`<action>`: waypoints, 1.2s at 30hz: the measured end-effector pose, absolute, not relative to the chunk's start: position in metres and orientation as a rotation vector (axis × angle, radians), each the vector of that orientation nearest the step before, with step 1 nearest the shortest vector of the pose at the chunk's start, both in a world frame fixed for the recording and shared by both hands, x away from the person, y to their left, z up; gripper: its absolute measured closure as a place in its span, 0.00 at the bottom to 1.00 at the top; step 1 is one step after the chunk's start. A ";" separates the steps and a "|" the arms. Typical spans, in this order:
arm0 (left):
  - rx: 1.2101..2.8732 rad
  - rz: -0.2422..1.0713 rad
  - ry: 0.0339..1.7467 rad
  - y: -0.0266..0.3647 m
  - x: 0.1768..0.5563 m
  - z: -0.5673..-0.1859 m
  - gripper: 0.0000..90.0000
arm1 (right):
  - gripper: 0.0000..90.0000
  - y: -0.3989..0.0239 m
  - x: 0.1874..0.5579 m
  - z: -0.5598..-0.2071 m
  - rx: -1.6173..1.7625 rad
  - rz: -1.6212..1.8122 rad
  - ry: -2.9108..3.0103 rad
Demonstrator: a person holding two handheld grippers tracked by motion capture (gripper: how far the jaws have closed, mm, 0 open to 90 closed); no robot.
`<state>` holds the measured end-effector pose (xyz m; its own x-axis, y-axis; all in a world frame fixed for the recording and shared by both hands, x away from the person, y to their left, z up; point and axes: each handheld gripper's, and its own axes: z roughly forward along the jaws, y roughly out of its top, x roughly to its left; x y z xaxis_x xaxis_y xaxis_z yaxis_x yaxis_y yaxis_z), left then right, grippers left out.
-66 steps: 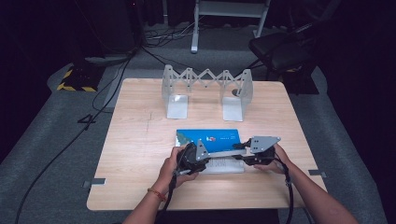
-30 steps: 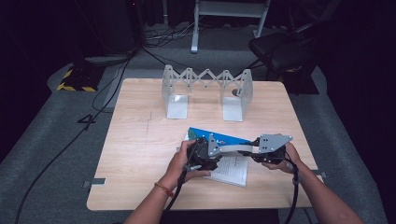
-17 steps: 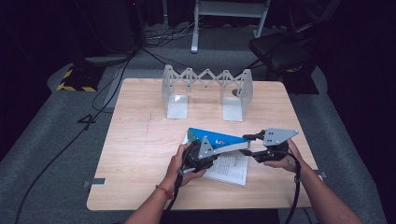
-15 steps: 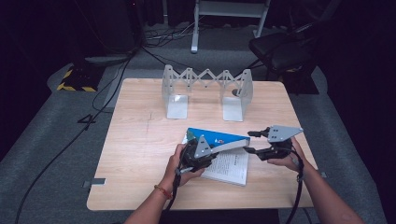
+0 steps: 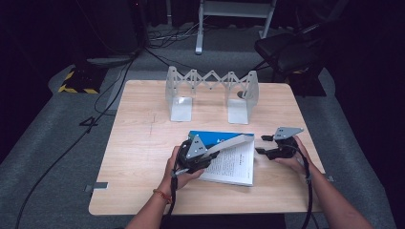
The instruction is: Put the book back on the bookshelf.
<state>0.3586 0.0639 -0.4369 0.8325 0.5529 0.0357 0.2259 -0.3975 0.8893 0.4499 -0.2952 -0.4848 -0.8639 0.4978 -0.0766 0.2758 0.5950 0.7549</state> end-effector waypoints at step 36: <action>1.846 0.408 0.628 0.113 0.339 -0.423 0.79 | 0.60 -0.221 0.419 -0.390 0.375 1.605 2.299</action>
<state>0.3388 0.1128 -0.4233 0.8006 0.5989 -0.0201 0.2247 -0.2689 0.9366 0.4192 -0.2211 -0.3899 -0.9171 0.3850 -0.1032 0.0357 0.3372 0.9408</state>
